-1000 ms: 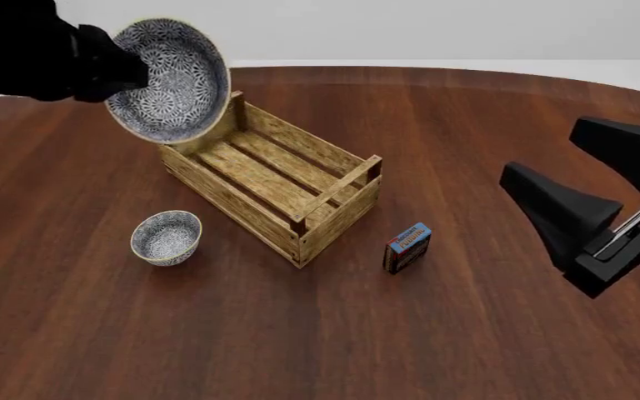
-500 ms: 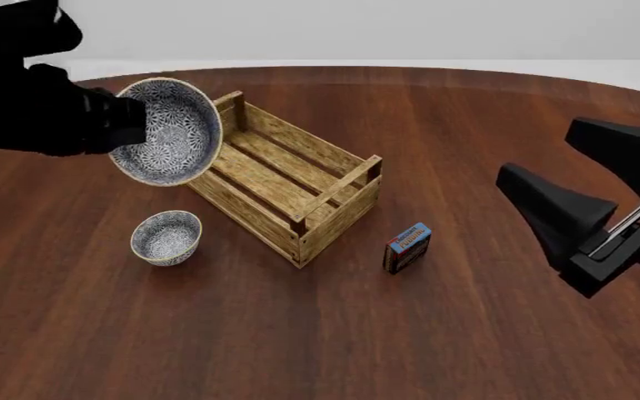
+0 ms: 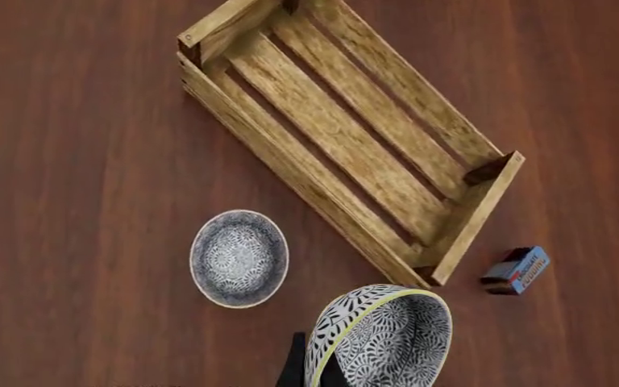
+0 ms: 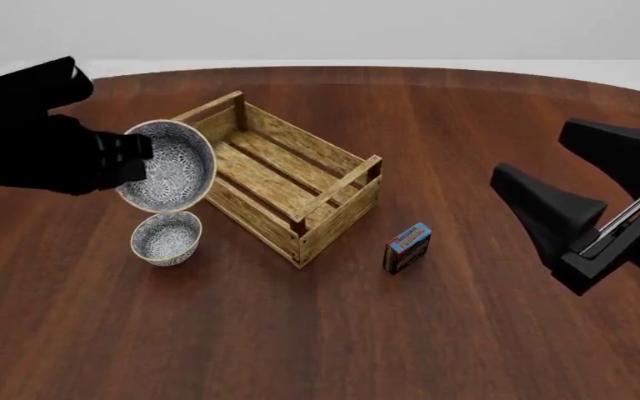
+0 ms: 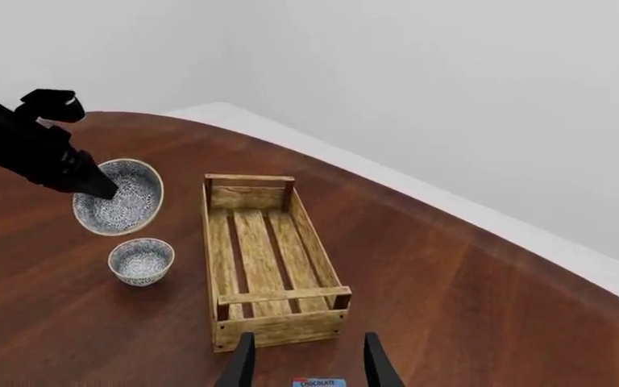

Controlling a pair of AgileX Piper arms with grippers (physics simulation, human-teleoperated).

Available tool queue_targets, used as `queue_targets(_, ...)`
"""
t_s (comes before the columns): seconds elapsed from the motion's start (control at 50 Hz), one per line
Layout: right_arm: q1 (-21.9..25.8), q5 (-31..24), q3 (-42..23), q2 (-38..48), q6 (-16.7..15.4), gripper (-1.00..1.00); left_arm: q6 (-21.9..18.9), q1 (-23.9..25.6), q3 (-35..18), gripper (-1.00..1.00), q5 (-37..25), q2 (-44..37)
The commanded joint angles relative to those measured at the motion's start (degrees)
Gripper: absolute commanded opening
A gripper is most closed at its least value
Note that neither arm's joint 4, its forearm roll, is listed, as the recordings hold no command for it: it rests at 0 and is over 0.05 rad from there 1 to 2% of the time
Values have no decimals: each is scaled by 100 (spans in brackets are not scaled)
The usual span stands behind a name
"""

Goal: Stack the right bowl on the left bowl and place them in the tray.

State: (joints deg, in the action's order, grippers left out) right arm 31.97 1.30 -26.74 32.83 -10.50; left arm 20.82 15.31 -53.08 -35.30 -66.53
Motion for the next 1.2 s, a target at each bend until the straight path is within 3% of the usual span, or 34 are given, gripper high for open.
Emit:
queue_targets(0.02,-40,39,-1,54,2,100,193,121,340,-100,255,-196)
queue_targets(0.24,-42,117,8,168,-8,100,148,-83,302,-100,481,-530)
queue_targets(0.26,-40,133,8,190,0,100,-16,-271,235,-100,573,-748)
queue_targets(0.3,-46,144,9,203,-4,100,209,-74,353,-100,639,-739)
queue_targets(0.74,-57,212,26,288,15,100,44,-714,226,-100,1042,-1433)
queue_targets(1.2,-47,179,26,254,15,100,139,-846,452,-100,1464,-1805)
